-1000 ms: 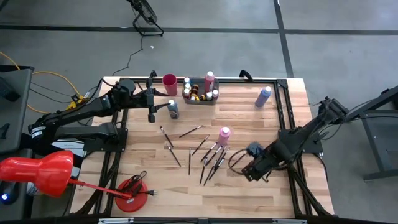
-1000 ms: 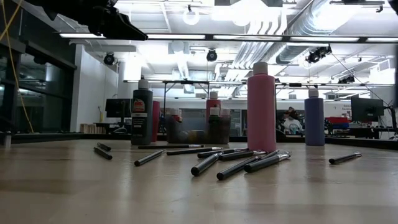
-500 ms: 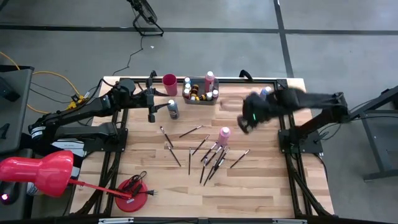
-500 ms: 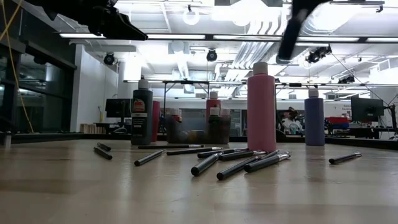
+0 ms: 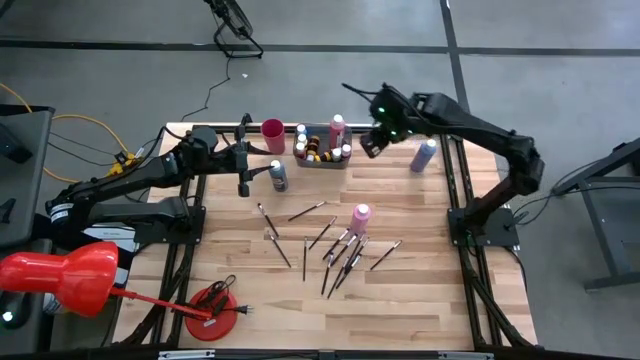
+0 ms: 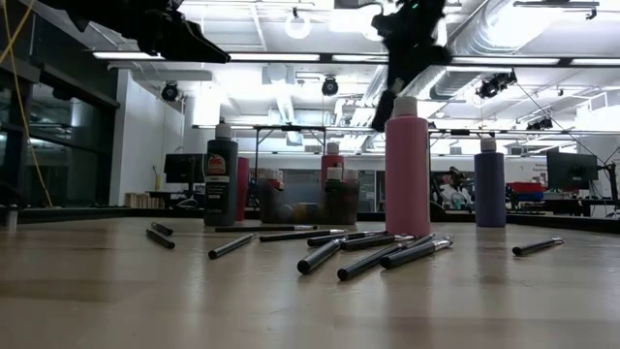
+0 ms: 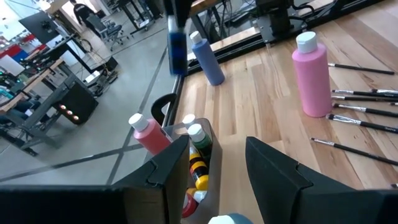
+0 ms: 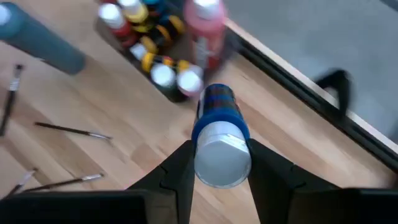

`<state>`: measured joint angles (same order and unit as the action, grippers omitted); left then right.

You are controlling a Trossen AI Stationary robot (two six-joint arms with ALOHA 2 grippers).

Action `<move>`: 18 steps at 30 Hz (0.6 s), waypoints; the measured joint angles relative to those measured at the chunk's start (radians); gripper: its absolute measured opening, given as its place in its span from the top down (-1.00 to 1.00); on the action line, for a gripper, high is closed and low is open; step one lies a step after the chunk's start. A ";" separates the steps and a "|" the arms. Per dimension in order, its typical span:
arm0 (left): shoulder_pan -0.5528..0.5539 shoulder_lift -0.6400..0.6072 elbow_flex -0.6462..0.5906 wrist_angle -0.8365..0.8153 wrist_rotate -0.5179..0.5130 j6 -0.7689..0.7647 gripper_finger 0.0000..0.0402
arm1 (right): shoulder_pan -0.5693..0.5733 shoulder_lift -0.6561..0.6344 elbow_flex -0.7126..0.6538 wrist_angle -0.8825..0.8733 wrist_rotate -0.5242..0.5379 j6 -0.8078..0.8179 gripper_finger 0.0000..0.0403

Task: Pick & Place Paint Supplies
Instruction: Put the small dark blue paint bottle into the black bin

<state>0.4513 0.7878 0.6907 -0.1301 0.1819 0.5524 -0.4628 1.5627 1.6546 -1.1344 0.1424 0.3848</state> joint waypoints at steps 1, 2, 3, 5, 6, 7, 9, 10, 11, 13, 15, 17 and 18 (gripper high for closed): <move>0.000 0.000 0.000 0.000 0.000 0.000 0.24 | -0.010 0.018 0.000 0.031 -0.034 -0.024 0.43; 0.000 0.000 0.000 -0.001 0.000 0.000 0.24 | -0.015 0.035 0.000 0.059 -0.062 -0.047 0.43; 0.000 0.000 0.000 -0.001 0.000 0.000 0.24 | -0.023 0.052 0.000 0.089 -0.077 -0.071 0.43; 0.000 0.000 0.000 0.000 0.000 0.000 0.24 | -0.041 0.081 0.000 0.133 -0.099 -0.117 0.43; 0.000 0.000 0.000 0.000 0.000 0.000 0.24 | -0.050 0.098 0.004 0.142 -0.101 -0.137 0.43; 0.000 0.000 0.000 0.000 0.000 0.000 0.24 | -0.061 0.116 0.011 0.144 -0.097 -0.158 0.43; 0.000 0.000 0.000 0.000 0.000 0.000 0.24 | -0.078 0.153 0.030 0.141 -0.084 -0.197 0.43; 0.000 0.000 0.000 0.000 0.000 0.000 0.24 | -0.088 0.171 0.040 0.142 -0.077 -0.211 0.43; 0.000 0.000 0.000 0.000 0.000 0.000 0.24 | -0.096 0.188 0.049 0.143 -0.068 -0.223 0.43; 0.000 0.000 0.000 0.000 0.000 0.000 0.24 | -0.109 0.223 0.066 0.142 -0.053 -0.243 0.43; 0.000 0.000 0.000 0.000 0.000 0.000 0.24 | -0.117 0.251 0.075 0.144 -0.051 -0.285 0.43; 0.000 0.000 0.000 0.000 0.000 0.000 0.24 | -0.118 0.277 0.078 0.145 -0.046 -0.318 0.43; 0.000 0.000 0.000 0.000 0.000 0.000 0.24 | -0.119 0.288 0.078 0.149 -0.041 -0.331 0.43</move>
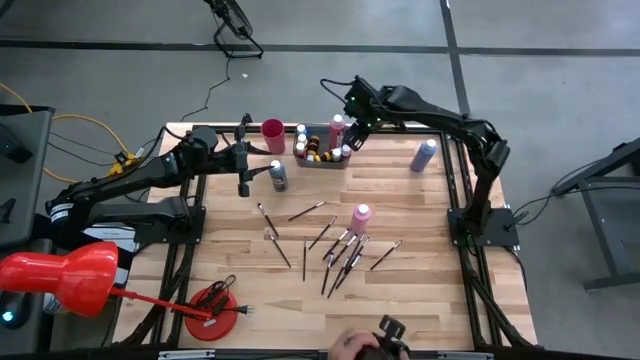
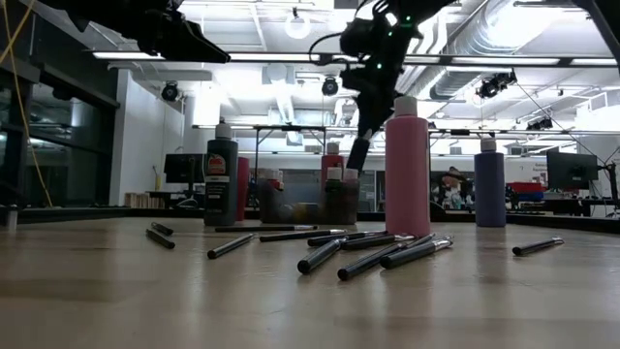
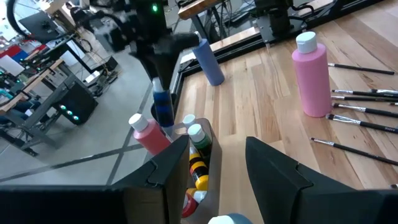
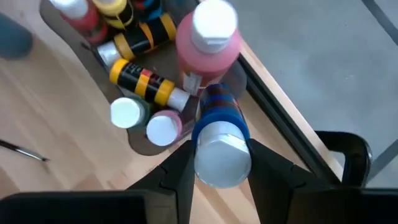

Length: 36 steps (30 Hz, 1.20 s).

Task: Pick & Place Paint Supplies
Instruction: Put the small dark blue paint bottle into the black bin

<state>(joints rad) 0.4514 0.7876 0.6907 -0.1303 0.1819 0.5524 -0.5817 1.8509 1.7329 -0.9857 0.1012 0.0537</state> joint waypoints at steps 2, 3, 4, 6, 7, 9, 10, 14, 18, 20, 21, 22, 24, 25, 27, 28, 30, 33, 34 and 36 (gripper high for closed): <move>0.000 0.000 0.000 0.000 0.000 0.000 0.24 | -0.004 0.018 0.001 0.004 0.008 -0.029 0.43; 0.000 0.000 0.000 0.000 0.000 0.000 0.24 | -0.005 0.026 0.001 0.006 0.007 -0.045 0.43; 0.000 0.000 0.000 0.000 0.000 0.000 0.24 | -0.006 0.033 0.001 0.012 0.005 -0.060 0.43; 0.000 0.000 0.000 0.000 0.000 0.000 0.24 | -0.006 0.046 0.002 0.027 0.003 -0.082 0.43; 0.000 0.000 0.000 0.000 0.000 0.000 0.24 | -0.006 0.052 0.002 0.031 0.003 -0.087 0.43; 0.000 0.000 0.000 0.000 0.000 0.000 0.24 | -0.009 0.061 0.002 0.040 0.003 -0.104 0.43; 0.000 0.000 0.000 0.000 0.000 0.000 0.24 | -0.009 0.069 0.002 0.044 0.004 -0.113 0.43; 0.000 0.000 0.000 0.000 0.000 0.000 0.24 | -0.016 0.086 0.002 0.071 0.006 -0.145 0.43; 0.000 0.000 0.000 0.000 0.000 0.000 0.24 | -0.023 0.103 0.002 0.090 0.016 -0.166 0.43; 0.000 0.000 0.000 -0.001 0.000 0.000 0.24 | -0.023 0.116 0.002 0.094 0.023 -0.171 0.43; 0.000 0.000 0.000 0.000 0.000 0.000 0.24 | -0.023 0.121 0.002 0.095 0.024 -0.178 0.42; 0.000 0.000 0.000 0.000 0.000 0.000 0.24 | -0.023 0.129 0.002 0.097 0.024 -0.187 0.42; 0.000 0.000 0.000 0.000 0.000 0.000 0.24 | -0.022 0.140 0.002 0.100 0.024 -0.198 0.42; 0.000 0.000 0.000 0.000 0.000 0.000 0.24 | -0.022 0.142 0.002 0.099 0.024 -0.202 0.42; 0.000 0.000 0.000 0.000 0.000 0.000 0.24 | -0.013 0.150 0.002 0.103 0.028 -0.210 0.42; 0.000 0.000 0.000 0.000 0.000 0.000 0.24 | -0.015 0.152 0.002 0.103 0.029 -0.212 0.42; 0.000 0.000 0.000 0.000 0.000 0.000 0.24 | -0.015 0.158 0.002 0.104 0.030 -0.216 0.42; 0.000 0.000 0.000 0.000 0.000 0.000 0.24 | -0.017 0.172 0.002 0.111 0.027 -0.221 0.42; 0.000 0.000 0.000 0.000 0.000 0.000 0.24 | -0.017 0.181 0.002 0.114 0.028 -0.228 0.41; 0.000 0.000 0.000 0.000 0.000 0.000 0.24 | -0.016 0.188 0.002 0.111 0.027 -0.241 0.39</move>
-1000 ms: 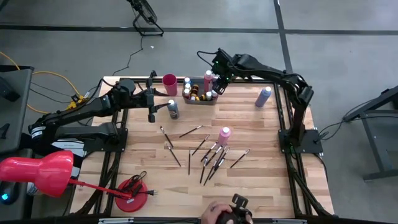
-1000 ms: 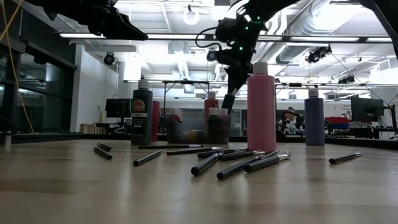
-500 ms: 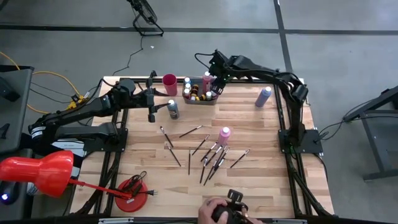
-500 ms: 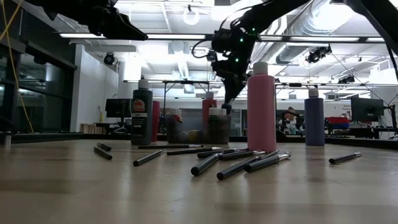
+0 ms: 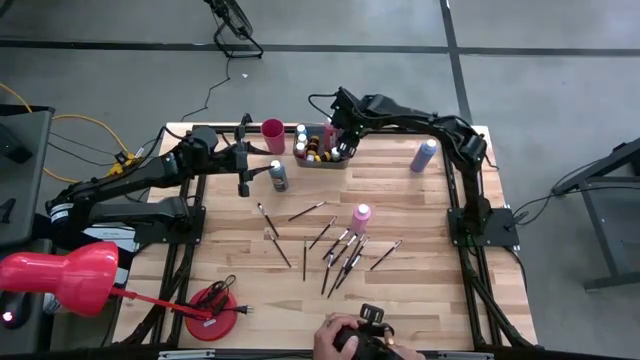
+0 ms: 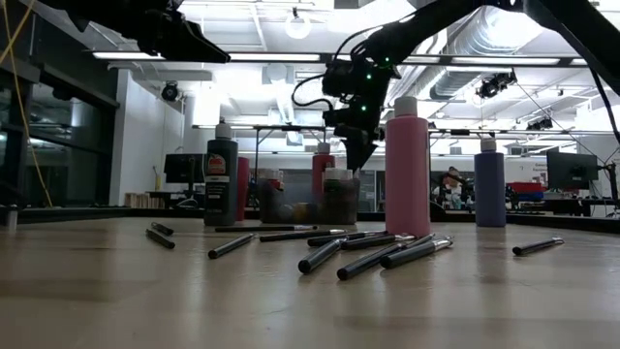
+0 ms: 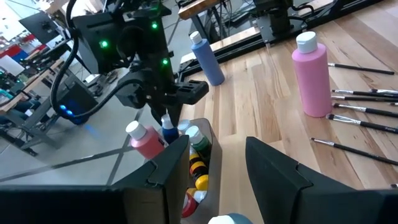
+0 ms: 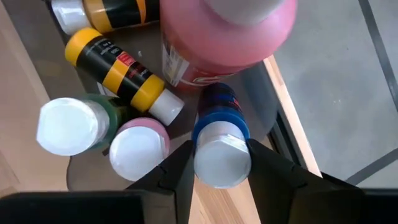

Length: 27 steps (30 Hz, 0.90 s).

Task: Pick & Place Paint Supplies
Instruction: Put the small dark blue paint bottle into the black bin, then put the big pink paint bottle into the black bin

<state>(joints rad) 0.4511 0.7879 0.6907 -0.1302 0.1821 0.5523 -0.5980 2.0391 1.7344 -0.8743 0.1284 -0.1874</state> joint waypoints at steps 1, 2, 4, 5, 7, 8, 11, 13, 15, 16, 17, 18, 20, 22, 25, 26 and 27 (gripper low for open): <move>0.000 0.000 0.000 -0.001 0.000 0.000 0.24 | 0.000 0.002 0.000 -0.003 0.001 -0.001 0.38; 0.000 0.000 0.000 0.000 0.000 0.000 0.24 | 0.001 0.006 0.000 -0.003 0.001 -0.001 0.36; 0.000 0.000 0.000 0.000 0.000 0.000 0.24 | 0.000 0.008 0.000 -0.004 -0.005 -0.001 0.33; 0.000 0.000 0.000 0.000 0.000 0.000 0.24 | 0.000 0.009 0.000 -0.004 -0.003 -0.001 0.32; 0.000 0.000 0.000 0.000 0.000 0.000 0.24 | 0.001 0.009 0.000 -0.008 -0.001 -0.002 0.31; 0.000 0.000 0.000 0.000 0.000 0.000 0.24 | 0.000 0.009 0.000 -0.012 0.003 -0.002 0.30; 0.000 0.000 0.000 0.000 0.000 0.000 0.24 | 0.000 0.009 0.000 -0.004 0.003 -0.002 0.27; 0.000 0.000 0.000 0.000 0.000 0.000 0.24 | 0.000 0.009 0.000 -0.004 0.001 -0.002 0.24; 0.000 0.000 0.000 0.000 0.000 0.000 0.24 | 0.000 0.005 0.000 -0.007 -0.006 -0.002 0.18; 0.000 0.000 0.000 0.000 0.000 0.000 0.24 | 0.000 0.001 -0.001 -0.008 -0.007 -0.001 0.15; 0.000 0.000 0.000 0.000 0.000 0.000 0.24 | 0.000 -0.003 -0.001 -0.008 -0.009 -0.001 0.10; 0.000 0.000 0.000 0.000 0.000 0.000 0.24 | 0.000 -0.008 -0.001 -0.007 -0.014 0.001 0.06; 0.000 0.000 0.000 0.000 0.000 0.000 0.24 | 0.000 -0.024 -0.001 -0.021 -0.027 0.008 -0.04; 0.000 0.000 0.000 0.000 0.000 0.000 0.24 | 0.000 -0.042 -0.001 -0.037 -0.028 0.008 -0.13; 0.000 0.000 0.000 0.000 0.000 0.000 0.24 | 0.000 -0.078 -0.001 -0.067 -0.029 0.008 -0.23; 0.000 0.000 0.000 0.000 0.000 0.000 0.24 | 0.000 -0.090 -0.001 -0.071 -0.028 0.008 -0.25; 0.000 0.000 0.000 0.000 0.000 0.000 0.24 | 0.000 -0.103 -0.001 -0.074 -0.030 0.007 -0.26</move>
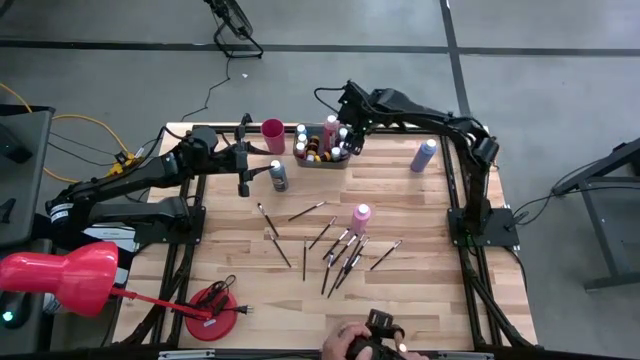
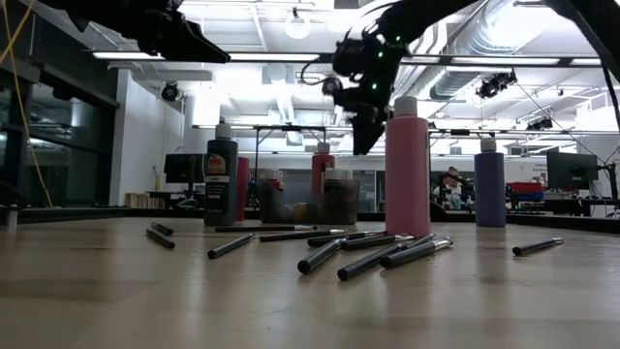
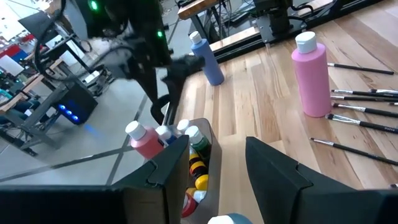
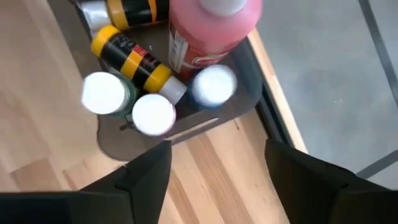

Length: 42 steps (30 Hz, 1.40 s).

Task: Pick & Place Paint Supplies
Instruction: Put the big pink paint bottle into the black bin

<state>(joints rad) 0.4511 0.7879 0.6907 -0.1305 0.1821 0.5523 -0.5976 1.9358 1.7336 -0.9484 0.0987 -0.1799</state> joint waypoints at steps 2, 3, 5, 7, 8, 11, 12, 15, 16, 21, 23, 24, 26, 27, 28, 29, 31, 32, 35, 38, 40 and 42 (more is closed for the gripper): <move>0.000 0.000 0.000 0.000 0.000 0.000 0.24 | 0.000 -0.031 0.000 -0.018 -0.013 -0.002 -0.28; 0.000 0.000 0.000 0.000 0.000 0.000 0.24 | 0.002 -0.047 0.000 -0.026 -0.027 -0.004 -0.28; 0.000 0.000 0.000 0.000 0.000 0.000 0.24 | 0.002 -0.077 0.001 -0.033 -0.061 -0.002 -0.29; 0.000 0.000 0.000 0.000 0.000 0.000 0.24 | 0.003 -0.106 0.001 -0.059 -0.097 0.020 -0.28; 0.000 0.000 0.000 0.000 0.000 0.000 0.24 | 0.003 -0.120 0.001 -0.071 -0.111 0.034 -0.28; 0.000 0.000 0.000 0.001 0.000 0.000 0.24 | 0.005 -0.155 0.001 -0.114 -0.159 0.080 -0.26; 0.000 0.000 0.000 0.000 0.000 0.000 0.24 | 0.005 -0.166 0.000 -0.136 -0.175 0.087 -0.25; 0.000 0.000 0.000 0.000 0.000 0.000 0.24 | 0.014 -0.213 -0.045 -0.145 -0.200 0.097 -0.24; 0.000 0.000 0.000 0.000 0.000 0.000 0.24 | 0.017 -0.234 -0.073 -0.137 -0.206 0.097 -0.23; 0.000 0.000 0.000 0.000 0.000 0.000 0.24 | 0.029 -0.363 -0.243 -0.071 -0.206 0.077 -0.23; 0.000 0.000 0.000 0.000 0.000 0.000 0.24 | 0.033 -0.407 -0.301 -0.055 -0.205 0.079 -0.23; 0.000 0.000 0.000 0.000 0.000 0.000 0.24 | 0.035 -0.429 -0.327 -0.053 -0.204 0.096 -0.23; 0.000 0.000 0.000 0.000 0.000 0.000 0.24 | 0.035 -0.467 -0.375 -0.056 -0.201 0.157 -0.23; 0.000 0.000 0.000 0.000 0.000 0.000 0.24 | 0.035 -0.487 -0.396 -0.058 -0.200 0.189 -0.23; 0.000 0.000 0.000 0.000 0.000 0.000 0.24 | 0.035 -0.509 -0.417 -0.058 -0.201 0.217 -0.23; 0.000 0.000 0.000 0.000 0.000 0.000 0.24 | 0.035 -0.528 -0.436 -0.056 -0.202 0.240 -0.23; 0.000 0.000 0.000 0.000 0.000 0.000 0.24 | 0.035 -0.572 -0.474 -0.049 -0.203 0.263 -0.23; 0.000 0.000 0.000 0.000 0.000 0.000 0.24 | 0.035 -0.594 -0.493 -0.043 -0.201 0.267 -0.23; 0.000 0.000 0.000 0.000 0.000 0.000 0.24 | 0.035 -0.670 -0.548 -0.004 -0.162 0.294 -0.23; 0.000 0.000 0.000 0.000 0.000 0.000 0.24 | 0.035 -0.745 -0.591 0.028 -0.100 0.326 -0.23; 0.000 0.000 0.000 0.000 0.000 0.000 0.24 | 0.035 -0.796 -0.617 0.044 -0.051 0.342 -0.23; 0.000 0.000 0.000 0.000 0.000 0.000 0.24 | 0.035 -0.844 -0.636 0.067 -0.008 0.361 -0.23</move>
<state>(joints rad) 0.4511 0.7879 0.6907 -0.1303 0.1818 0.5525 -0.5625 1.0922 1.0972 -0.8814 0.0910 0.1811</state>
